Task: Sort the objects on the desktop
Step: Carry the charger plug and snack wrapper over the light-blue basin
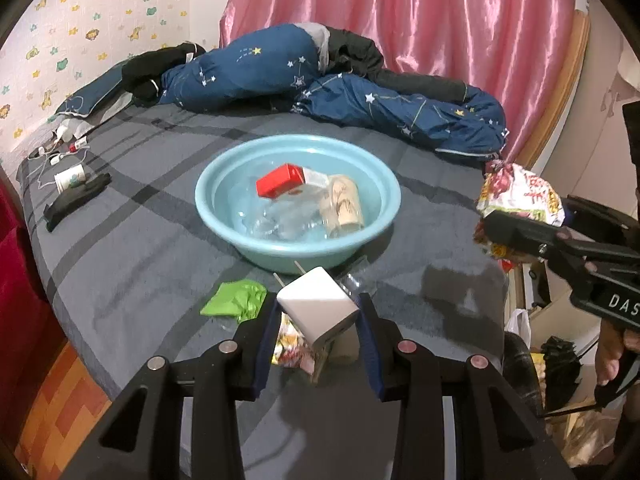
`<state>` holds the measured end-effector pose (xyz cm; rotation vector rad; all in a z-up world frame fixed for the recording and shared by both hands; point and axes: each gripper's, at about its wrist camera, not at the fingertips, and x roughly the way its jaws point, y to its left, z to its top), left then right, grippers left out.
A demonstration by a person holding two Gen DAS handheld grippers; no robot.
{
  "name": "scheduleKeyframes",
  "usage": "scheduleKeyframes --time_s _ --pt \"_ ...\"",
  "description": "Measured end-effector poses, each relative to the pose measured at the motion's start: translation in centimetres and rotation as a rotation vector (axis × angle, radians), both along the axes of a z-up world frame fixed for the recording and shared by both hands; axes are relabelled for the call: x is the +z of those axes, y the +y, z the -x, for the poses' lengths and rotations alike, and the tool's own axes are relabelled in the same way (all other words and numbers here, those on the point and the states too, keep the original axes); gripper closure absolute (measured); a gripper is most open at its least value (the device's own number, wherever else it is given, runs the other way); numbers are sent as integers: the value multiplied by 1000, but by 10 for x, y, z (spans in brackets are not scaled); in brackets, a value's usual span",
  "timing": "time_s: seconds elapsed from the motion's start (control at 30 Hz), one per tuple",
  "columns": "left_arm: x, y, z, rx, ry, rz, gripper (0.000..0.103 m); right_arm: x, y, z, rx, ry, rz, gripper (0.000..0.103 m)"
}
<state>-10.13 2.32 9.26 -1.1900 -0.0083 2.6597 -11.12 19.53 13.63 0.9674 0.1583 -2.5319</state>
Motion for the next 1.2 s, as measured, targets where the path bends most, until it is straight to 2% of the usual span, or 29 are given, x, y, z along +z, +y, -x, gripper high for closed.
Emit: scheduleKeyframes --time_s 0.23,0.47,1.2 --pt "15 1 15 -9 27 0 62 7 -3 18 -7 -6 33 54" --pt "25 -3 30 0 51 -5 62 18 -6 34 -16 31 50 53" --pt "27 -18 95 32 52 -24 62 28 -24 106 -12 22 86 53"
